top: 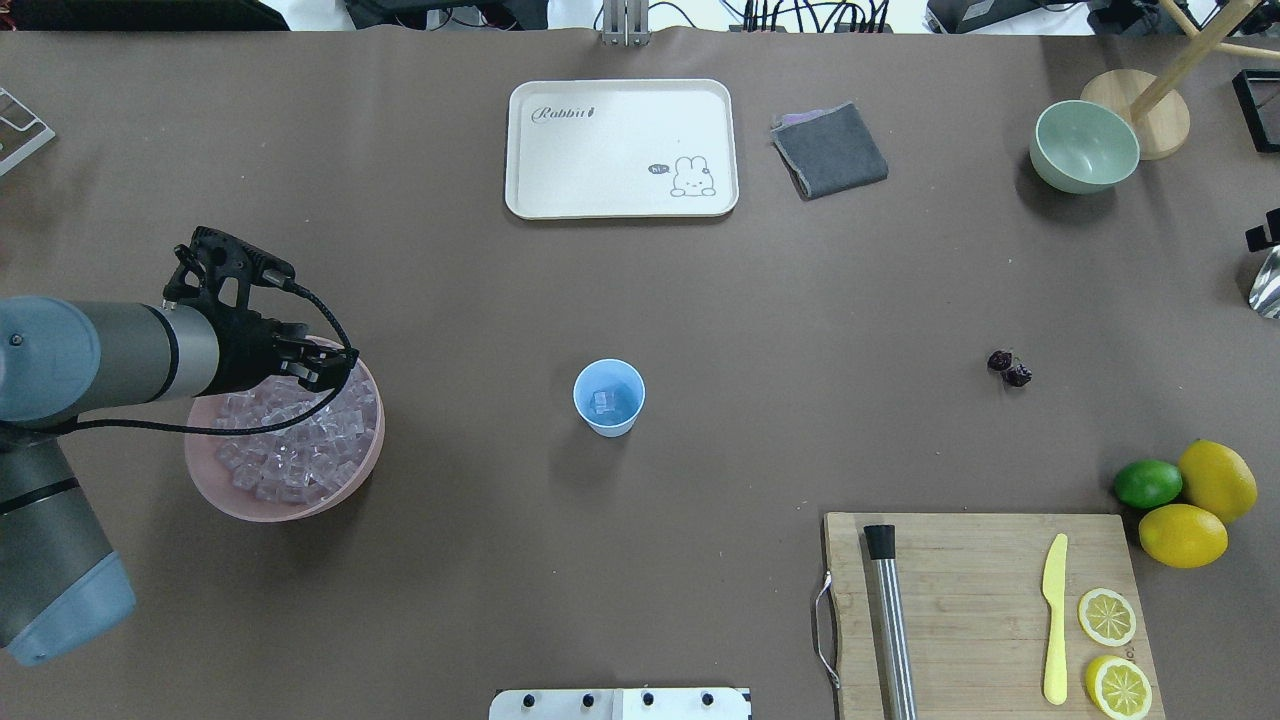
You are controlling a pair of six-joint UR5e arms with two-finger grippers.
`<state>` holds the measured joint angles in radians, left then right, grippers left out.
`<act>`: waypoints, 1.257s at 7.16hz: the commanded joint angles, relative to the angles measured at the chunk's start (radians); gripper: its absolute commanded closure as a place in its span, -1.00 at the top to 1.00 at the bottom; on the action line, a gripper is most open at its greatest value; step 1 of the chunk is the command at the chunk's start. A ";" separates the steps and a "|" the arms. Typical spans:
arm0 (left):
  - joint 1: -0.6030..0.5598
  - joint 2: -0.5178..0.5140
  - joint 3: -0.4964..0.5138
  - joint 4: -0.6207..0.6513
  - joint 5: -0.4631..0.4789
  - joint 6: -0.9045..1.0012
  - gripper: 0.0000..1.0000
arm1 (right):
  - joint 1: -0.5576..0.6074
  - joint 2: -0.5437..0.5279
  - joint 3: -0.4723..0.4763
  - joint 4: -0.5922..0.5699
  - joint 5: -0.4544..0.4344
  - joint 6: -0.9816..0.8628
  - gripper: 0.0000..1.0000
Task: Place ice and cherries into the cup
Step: 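Lower the left gripper into the ice and pinch a third cube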
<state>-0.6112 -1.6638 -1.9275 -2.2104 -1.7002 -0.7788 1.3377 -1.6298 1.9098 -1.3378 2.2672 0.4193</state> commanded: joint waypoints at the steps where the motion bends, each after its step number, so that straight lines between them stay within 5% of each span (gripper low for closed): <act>1: 0.022 0.006 0.001 -0.008 0.004 -0.053 0.40 | 0.000 -0.001 0.000 0.000 0.000 0.000 1.00; 9: 0.024 0.042 -0.012 -0.015 0.002 -0.059 0.27 | 0.000 0.001 0.000 0.000 0.002 -0.001 1.00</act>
<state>-0.5880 -1.6170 -1.9410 -2.2258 -1.6980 -0.8359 1.3376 -1.6304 1.9098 -1.3376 2.2681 0.4181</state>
